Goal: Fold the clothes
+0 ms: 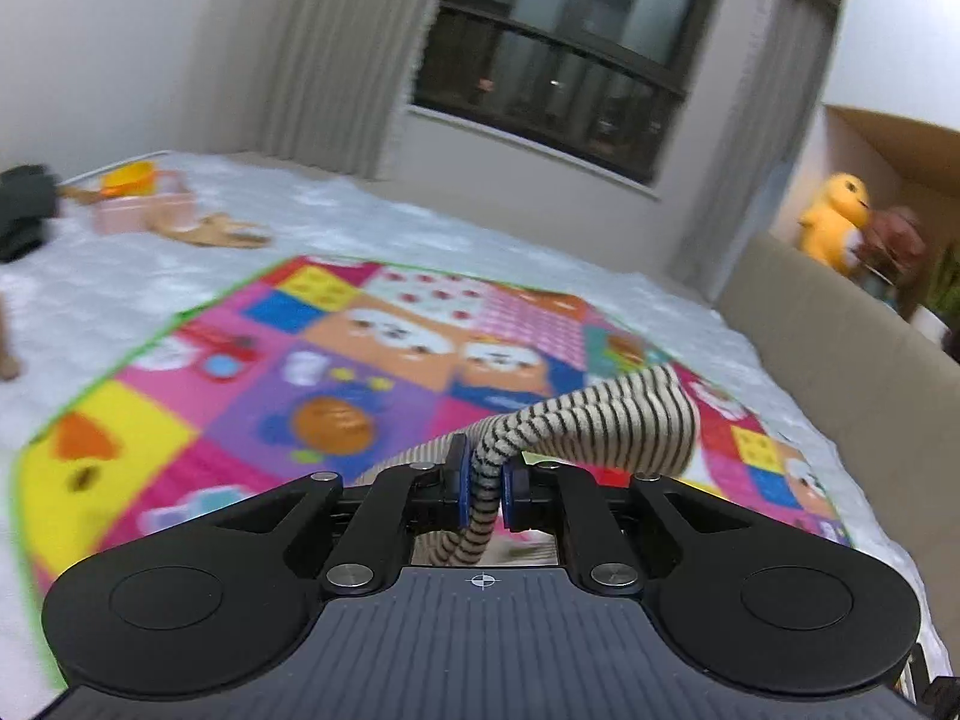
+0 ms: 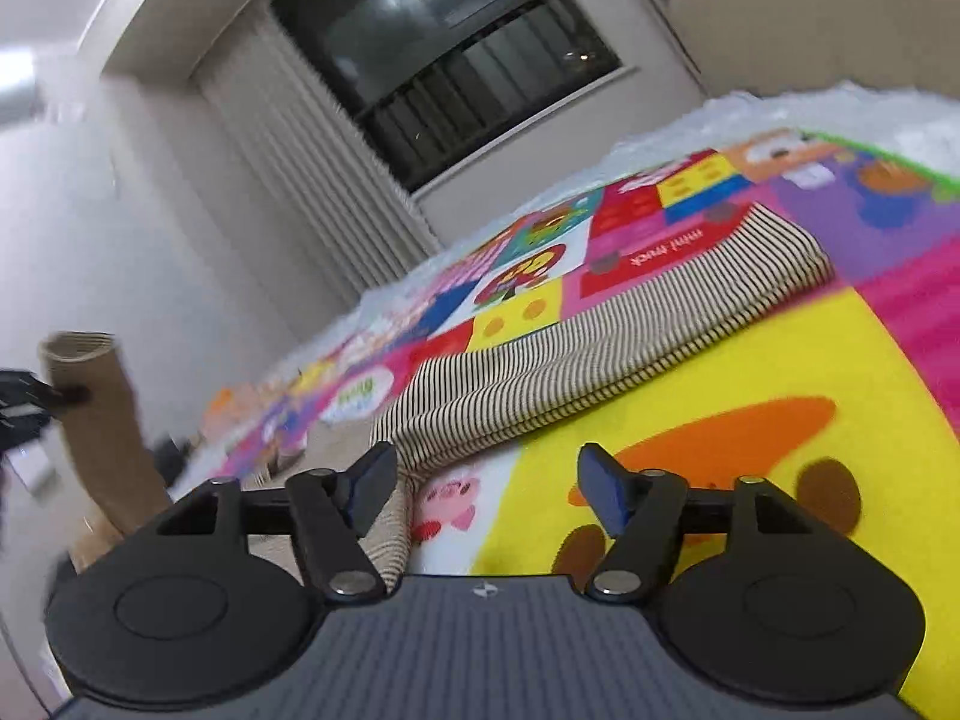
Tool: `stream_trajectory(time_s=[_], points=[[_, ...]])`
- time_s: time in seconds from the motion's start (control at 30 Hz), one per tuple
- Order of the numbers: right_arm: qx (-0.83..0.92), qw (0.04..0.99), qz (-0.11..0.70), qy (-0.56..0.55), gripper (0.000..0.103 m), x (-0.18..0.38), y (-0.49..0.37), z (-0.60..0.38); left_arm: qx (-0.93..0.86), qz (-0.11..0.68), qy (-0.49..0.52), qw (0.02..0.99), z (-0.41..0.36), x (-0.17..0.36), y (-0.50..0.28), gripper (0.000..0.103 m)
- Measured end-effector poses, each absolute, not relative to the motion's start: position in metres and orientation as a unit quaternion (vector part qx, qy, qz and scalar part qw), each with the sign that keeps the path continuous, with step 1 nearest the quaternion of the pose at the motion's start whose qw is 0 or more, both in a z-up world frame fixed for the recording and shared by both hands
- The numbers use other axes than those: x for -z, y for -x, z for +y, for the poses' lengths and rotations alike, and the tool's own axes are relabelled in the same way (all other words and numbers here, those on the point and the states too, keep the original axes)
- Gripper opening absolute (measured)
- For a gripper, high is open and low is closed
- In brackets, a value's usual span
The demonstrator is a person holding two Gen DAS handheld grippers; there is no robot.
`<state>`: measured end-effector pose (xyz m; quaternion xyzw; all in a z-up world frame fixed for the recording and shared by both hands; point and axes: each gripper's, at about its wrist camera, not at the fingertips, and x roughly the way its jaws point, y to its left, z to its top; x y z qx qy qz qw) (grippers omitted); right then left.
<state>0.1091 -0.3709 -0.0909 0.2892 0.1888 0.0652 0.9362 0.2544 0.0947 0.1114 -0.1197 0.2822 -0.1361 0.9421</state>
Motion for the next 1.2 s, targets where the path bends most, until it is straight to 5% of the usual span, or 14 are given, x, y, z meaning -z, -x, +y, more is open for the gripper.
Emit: stream_trajectory(time_s=[0.17, 0.23, 0.33, 0.47, 0.57, 0.8, 1.07, 1.17, 1.2], points=[[-0.073, 0.936, 0.186, -0.291, 0.07, 0.09, -0.108, -0.371, 0.19, 0.352, 0.099, 0.911, 0.025, -0.051, -0.271, 0.032], [-0.077, 0.939, 0.196, -0.272, 0.07, 0.087, -0.111, -0.365, 0.194, 0.368, 0.079, 0.906, 0.016, -0.033, -0.267, 0.052], [-0.085, 0.943, 0.213, -0.24, 0.07, 0.083, -0.116, -0.355, 0.187, 0.367, 0.044, 0.91, 0.019, -0.016, -0.254, 0.068], [-0.073, 0.949, 0.239, -0.19, 0.069, 0.076, -0.123, -0.337, 0.177, 0.364, -0.002, 0.914, 0.024, 0.007, -0.237, 0.075], [-0.081, 0.96, 0.246, -0.109, 0.052, 0.056, -0.132, -0.31, 0.172, 0.358, -0.033, 0.917, 0.029, 0.016, -0.226, 0.082], [-0.204, 0.926, 0.308, -0.071, 0.054, 0.012, -0.214, -0.235, 0.179, 0.333, -0.053, 0.924, 0.048, 0.008, -0.22, 0.09], [-0.151, 0.905, 0.381, -0.116, 0.055, 0.071, -0.287, -0.188, 0.195, 0.323, -0.014, 0.926, 0.075, 0.002, -0.222, 0.094], [-0.168, 0.914, 0.365, -0.064, 0.011, 0.062, -0.281, -0.17, 0.202, 0.314, -0.002, 0.928, 0.085, 0.0, -0.219, 0.095], [-0.17, 0.921, 0.349, -0.043, 0.006, 0.053, -0.278, -0.166, 0.209, 0.311, 0.001, 0.927, 0.085, 0.0, -0.219, 0.096]])
